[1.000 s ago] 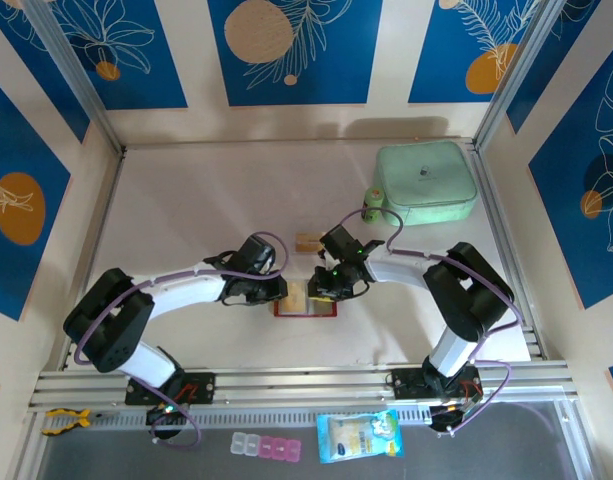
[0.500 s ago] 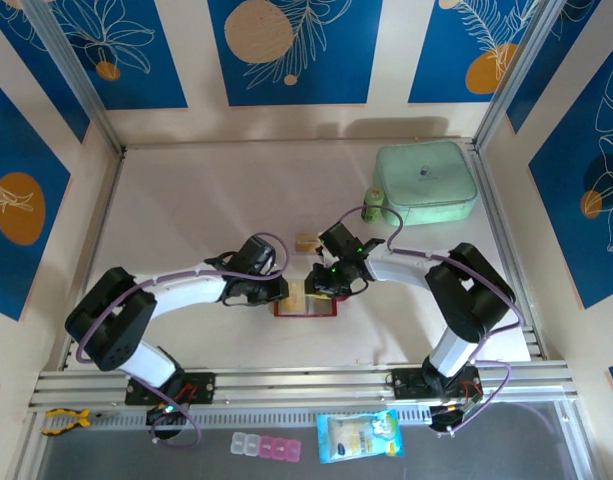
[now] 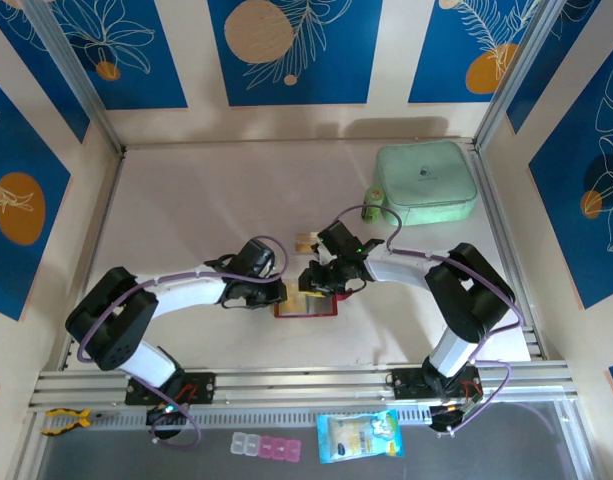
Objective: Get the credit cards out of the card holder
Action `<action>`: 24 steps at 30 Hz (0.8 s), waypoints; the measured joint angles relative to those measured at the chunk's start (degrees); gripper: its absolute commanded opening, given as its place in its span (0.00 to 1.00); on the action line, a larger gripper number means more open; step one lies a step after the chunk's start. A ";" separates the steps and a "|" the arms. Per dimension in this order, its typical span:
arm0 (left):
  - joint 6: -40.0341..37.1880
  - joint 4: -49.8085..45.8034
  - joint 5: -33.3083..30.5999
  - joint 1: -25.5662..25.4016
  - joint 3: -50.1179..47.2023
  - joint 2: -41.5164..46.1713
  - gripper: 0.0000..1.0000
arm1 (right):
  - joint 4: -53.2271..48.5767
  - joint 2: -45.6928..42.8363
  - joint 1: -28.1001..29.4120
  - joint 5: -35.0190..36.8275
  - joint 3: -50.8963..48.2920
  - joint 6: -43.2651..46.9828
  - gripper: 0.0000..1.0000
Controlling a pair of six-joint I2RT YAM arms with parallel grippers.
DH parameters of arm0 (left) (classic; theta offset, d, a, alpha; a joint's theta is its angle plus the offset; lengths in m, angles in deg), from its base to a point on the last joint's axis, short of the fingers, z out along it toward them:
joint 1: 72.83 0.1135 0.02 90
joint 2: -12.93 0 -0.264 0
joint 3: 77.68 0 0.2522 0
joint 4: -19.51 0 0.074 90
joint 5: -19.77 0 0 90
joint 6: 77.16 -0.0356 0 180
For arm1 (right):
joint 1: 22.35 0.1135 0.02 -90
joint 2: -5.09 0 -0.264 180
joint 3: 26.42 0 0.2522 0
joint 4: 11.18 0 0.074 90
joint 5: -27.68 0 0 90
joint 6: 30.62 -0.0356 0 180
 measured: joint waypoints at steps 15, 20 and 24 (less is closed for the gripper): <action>-0.07 -0.72 -0.09 0.00 0.00 0.35 0.13 | 1.68 2.27 0.28 -1.11 0.00 0.00 0.27; -0.07 -0.72 -0.09 0.00 0.00 0.35 0.13 | 2.14 2.40 0.37 -1.46 0.00 0.00 0.27; -0.07 -0.72 -0.09 0.00 0.00 0.35 0.12 | 2.47 2.71 0.37 -1.55 0.00 0.00 0.26</action>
